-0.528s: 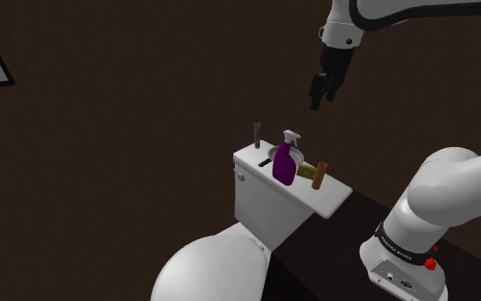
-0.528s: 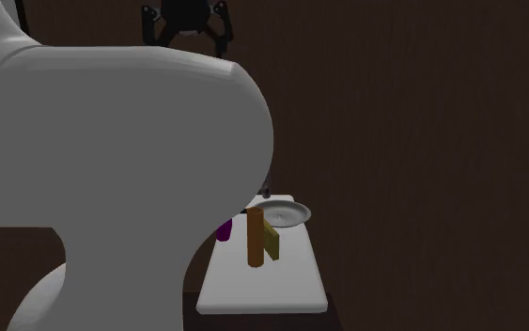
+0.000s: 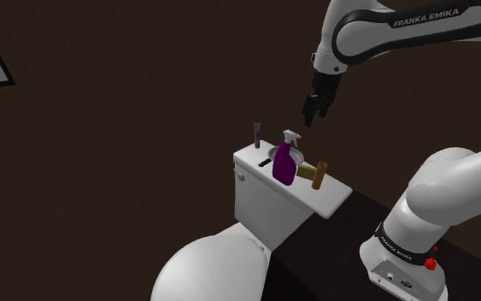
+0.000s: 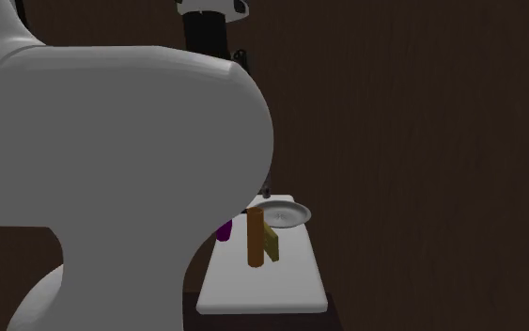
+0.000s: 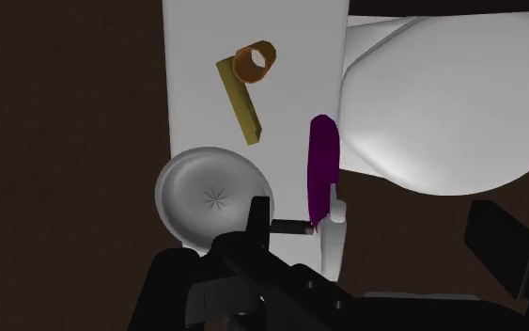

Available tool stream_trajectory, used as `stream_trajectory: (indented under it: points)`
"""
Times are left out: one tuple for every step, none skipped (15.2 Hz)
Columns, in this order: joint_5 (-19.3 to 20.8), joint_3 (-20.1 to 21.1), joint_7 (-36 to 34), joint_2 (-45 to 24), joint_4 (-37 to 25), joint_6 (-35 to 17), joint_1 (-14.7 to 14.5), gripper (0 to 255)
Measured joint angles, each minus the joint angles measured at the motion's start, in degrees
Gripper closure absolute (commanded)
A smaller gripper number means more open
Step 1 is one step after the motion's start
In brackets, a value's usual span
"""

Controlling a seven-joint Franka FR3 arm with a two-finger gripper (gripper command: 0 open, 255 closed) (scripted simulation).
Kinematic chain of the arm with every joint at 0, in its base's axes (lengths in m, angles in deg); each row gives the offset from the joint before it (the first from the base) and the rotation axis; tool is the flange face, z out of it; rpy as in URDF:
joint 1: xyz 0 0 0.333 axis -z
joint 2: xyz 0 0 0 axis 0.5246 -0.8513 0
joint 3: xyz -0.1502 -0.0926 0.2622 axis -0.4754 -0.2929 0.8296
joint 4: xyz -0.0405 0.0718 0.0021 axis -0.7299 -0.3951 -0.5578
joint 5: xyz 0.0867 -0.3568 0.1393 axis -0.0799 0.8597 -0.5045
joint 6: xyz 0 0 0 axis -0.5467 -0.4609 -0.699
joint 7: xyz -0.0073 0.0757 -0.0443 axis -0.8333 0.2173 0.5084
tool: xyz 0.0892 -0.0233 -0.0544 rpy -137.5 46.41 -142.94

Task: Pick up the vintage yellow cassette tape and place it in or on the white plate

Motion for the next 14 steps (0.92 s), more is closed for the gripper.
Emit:
stream_trajectory:
  points:
    - [0.3, -0.7, 0.6, -1.2, 1.0, -2.1, 0.4, 0]
    - [0.5, -1.2, 1.0, -2.3, 1.6, -3.7, 0.6, 0]
    - [0.6, -1.6, 1.3, -3.2, 3.1, -6.1, 0.8, 0]
    - [0.8, -2.2, 1.8, -4.4, 4.1, -8.1, 1.1, 0]
    - [1.0, -2.8, 2.3, -5.7, 5.0, -10.2, 1.3, 0]
    - [1.2, -3.3, 2.8, -7.5, 5.5, -12.5, 1.6, 0]
    - [1.2, -3.7, 3.1, -8.9, 5.8, -14.2, 1.7, 0]
    - [1.3, -4.2, 3.5, -10.3, 6.5, -16.2, 1.9, 0]
    - [1.4, -4.9, 4.1, -12.4, 6.8, -18.5, 2.2, 0]
    - [1.3, -5.3, 4.5, -14.8, 6.6, -20.9, 2.2, 0]
    - [1.2, -5.8, 5.0, -17.0, 6.5, -22.8, 2.3, 0]
    - [1.2, -6.3, 5.6, -19.2, 6.8, -25.1, 2.5, 0]
    - [1.1, -7.0, 6.3, -21.3, 6.8, -27.1, 2.7, 0]
    - [0.8, -7.3, 6.8, -22.9, 6.9, -28.7, 2.7, 0]
